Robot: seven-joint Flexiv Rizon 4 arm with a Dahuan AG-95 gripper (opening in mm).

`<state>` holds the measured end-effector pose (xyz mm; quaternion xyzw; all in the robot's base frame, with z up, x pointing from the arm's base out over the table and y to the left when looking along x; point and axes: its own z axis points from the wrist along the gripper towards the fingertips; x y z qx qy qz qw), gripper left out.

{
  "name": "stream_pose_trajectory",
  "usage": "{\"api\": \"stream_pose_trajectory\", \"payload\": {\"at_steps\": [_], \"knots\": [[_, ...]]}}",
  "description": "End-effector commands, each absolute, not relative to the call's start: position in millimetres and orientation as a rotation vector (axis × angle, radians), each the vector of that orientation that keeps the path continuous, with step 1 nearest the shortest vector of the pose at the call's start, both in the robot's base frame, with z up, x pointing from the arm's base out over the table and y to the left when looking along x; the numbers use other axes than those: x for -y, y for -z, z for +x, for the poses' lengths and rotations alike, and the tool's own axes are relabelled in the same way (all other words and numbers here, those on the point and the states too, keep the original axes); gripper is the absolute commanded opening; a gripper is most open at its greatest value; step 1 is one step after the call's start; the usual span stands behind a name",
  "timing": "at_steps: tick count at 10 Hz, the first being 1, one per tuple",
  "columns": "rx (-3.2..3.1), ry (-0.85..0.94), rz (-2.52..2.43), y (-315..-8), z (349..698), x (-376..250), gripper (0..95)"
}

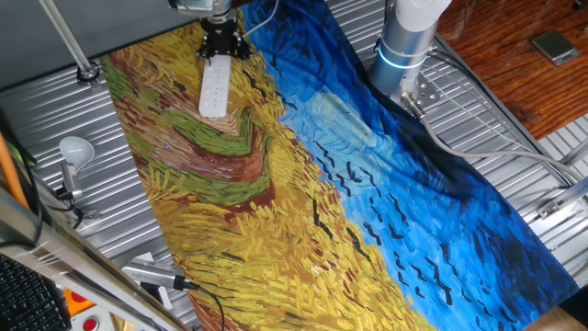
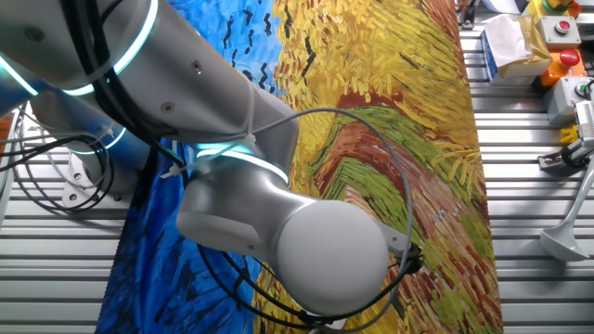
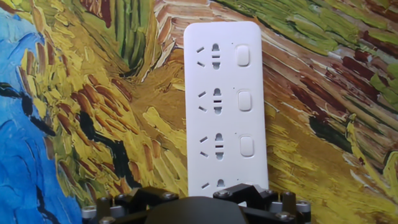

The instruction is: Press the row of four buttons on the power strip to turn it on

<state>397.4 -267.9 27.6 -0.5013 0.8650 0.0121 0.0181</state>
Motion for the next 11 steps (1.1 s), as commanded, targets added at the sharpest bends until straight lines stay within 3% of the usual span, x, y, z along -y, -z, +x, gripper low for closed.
{"api": "stream_pose_trajectory", "payload": {"at_steps": [1, 11], "knots": [[-2.682, -0.033, -1.556, -25.9, 398.3, 267.9, 95.0], [-2.657, 0.003, -1.56, -17.7, 397.8, 267.0, 95.0]]}}
